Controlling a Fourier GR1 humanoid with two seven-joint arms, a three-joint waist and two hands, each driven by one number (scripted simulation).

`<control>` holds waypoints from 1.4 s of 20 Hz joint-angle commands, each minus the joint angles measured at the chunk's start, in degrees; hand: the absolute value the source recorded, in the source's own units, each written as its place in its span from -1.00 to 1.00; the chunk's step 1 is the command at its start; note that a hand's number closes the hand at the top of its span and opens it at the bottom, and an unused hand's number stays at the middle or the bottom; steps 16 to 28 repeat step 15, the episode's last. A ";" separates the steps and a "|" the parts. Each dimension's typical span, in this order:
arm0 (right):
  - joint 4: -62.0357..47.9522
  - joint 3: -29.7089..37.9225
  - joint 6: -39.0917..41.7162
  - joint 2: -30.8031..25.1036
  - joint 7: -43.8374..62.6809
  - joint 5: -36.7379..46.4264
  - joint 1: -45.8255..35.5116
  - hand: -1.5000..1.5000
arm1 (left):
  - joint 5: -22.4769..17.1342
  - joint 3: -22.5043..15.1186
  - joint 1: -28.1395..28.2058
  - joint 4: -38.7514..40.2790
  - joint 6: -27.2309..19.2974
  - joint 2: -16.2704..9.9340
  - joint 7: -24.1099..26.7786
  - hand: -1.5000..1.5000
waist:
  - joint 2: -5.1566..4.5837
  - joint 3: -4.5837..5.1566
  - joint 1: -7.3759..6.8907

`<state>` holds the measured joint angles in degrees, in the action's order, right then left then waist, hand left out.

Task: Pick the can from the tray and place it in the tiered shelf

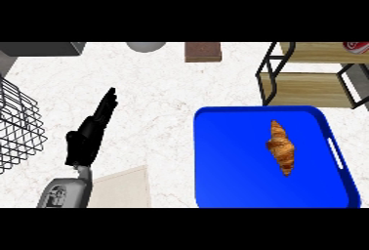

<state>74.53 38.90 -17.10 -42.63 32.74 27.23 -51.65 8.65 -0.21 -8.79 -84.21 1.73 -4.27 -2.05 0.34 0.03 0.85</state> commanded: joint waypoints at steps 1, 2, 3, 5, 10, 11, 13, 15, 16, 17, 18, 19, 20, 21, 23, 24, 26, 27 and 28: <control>-0.30 5.97 7.98 -7.71 7.76 -4.12 3.15 -1.00 | 0.84 0.71 -2.55 1.32 -1.51 0.17 -0.99 0.00 | 0.07 -0.03 1.14; 1.49 7.13 11.04 -8.60 8.08 -4.72 7.69 -1.00 | 0.67 -0.02 1.95 -1.73 -1.03 0.05 -0.12 0.00 | 0.31 -0.06 1.08; 1.31 8.70 11.44 -7.77 7.82 -6.42 9.39 -1.00 | 1.84 -1.80 0.06 -1.10 -2.33 2.20 -1.94 0.00 | 0.10 -0.08 0.87; 4.22 12.13 17.35 -10.88 9.42 -9.48 13.51 -1.00 | -0.52 2.09 -0.35 2.21 -0.07 -1.13 1.29 0.00 | 0.14 -0.04 1.57; 3.07 24.27 27.61 -14.90 1.88 -16.07 25.85 -1.00 | -1.08 0.74 1.32 -3.34 0.96 -1.01 -2.68 0.00 | 0.20 -0.13 1.20; -1.74 25.61 30.46 -16.87 -0.59 -16.73 27.31 -1.00 | 0.11 0.89 1.68 0.40 -0.22 -0.53 2.22 0.00 | 0.01 -0.12 1.48; -1.04 31.11 32.33 -15.84 -0.44 -20.18 30.07 -1.00 | -0.59 0.66 -0.46 -2.47 -0.27 0.03 -2.20 0.00 | 0.01 -0.09 0.88; -2.64 35.29 36.51 -17.01 -3.64 -21.97 34.16 -1.00 | 0.72 0.31 0.23 0.81 -0.68 0.09 0.73 0.00 | -0.07 -0.08 0.95; -2.64 35.29 36.51 -17.01 -3.64 -21.97 34.16 -1.00 | 0.72 0.31 0.23 0.81 -0.68 0.09 0.73 0.00 | -0.07 -0.08 0.95; -2.64 35.29 36.51 -17.01 -3.64 -21.97 34.16 -1.00 | 0.72 0.31 0.23 0.81 -0.68 0.09 0.73 0.00 | -0.07 -0.08 0.95; -2.64 35.29 36.51 -17.01 -3.64 -21.97 34.16 -1.00 | 0.72 0.31 0.23 0.81 -0.68 0.09 0.73 0.00 | -0.07 -0.08 0.95; -2.64 35.29 36.51 -17.01 -3.64 -21.97 34.16 -1.00 | 0.72 0.31 0.23 0.81 -0.68 0.09 0.73 0.00 | -0.07 -0.08 0.95; -2.64 35.29 36.51 -17.01 -3.64 -21.97 34.16 -1.00 | 0.72 0.31 0.23 0.81 -0.68 0.09 0.73 0.00 | -0.07 -0.08 0.95; -2.64 35.29 36.51 -17.01 -3.64 -21.97 34.16 -1.00 | 0.72 0.31 0.23 0.81 -0.68 0.09 0.73 0.00 | -0.07 -0.08 0.95; -2.64 35.29 36.51 -17.01 -3.64 -21.97 34.16 -1.00 | 0.72 0.31 0.23 0.81 -0.68 0.09 0.73 0.00 | -0.07 -0.08 0.95; -2.64 35.29 36.51 -17.01 -3.64 -21.97 34.16 -1.00 | 0.72 0.31 0.23 0.81 -0.68 0.09 0.73 0.00 | -0.07 -0.08 0.95; -2.64 35.29 36.51 -17.01 -3.64 -21.97 34.16 -1.00 | 0.72 0.31 0.23 0.81 -0.68 0.09 0.73 0.00 | -0.07 -0.08 0.95; -2.64 35.29 36.51 -17.01 -3.64 -21.97 34.16 -1.00 | 0.72 0.31 0.23 0.81 -0.68 0.09 0.73 0.00 | -0.07 -0.08 0.95; -2.64 35.29 36.51 -17.01 -3.64 -21.97 34.16 -1.00 | 0.72 0.31 0.23 0.81 -0.68 0.09 0.73 0.00 | -0.07 -0.08 0.95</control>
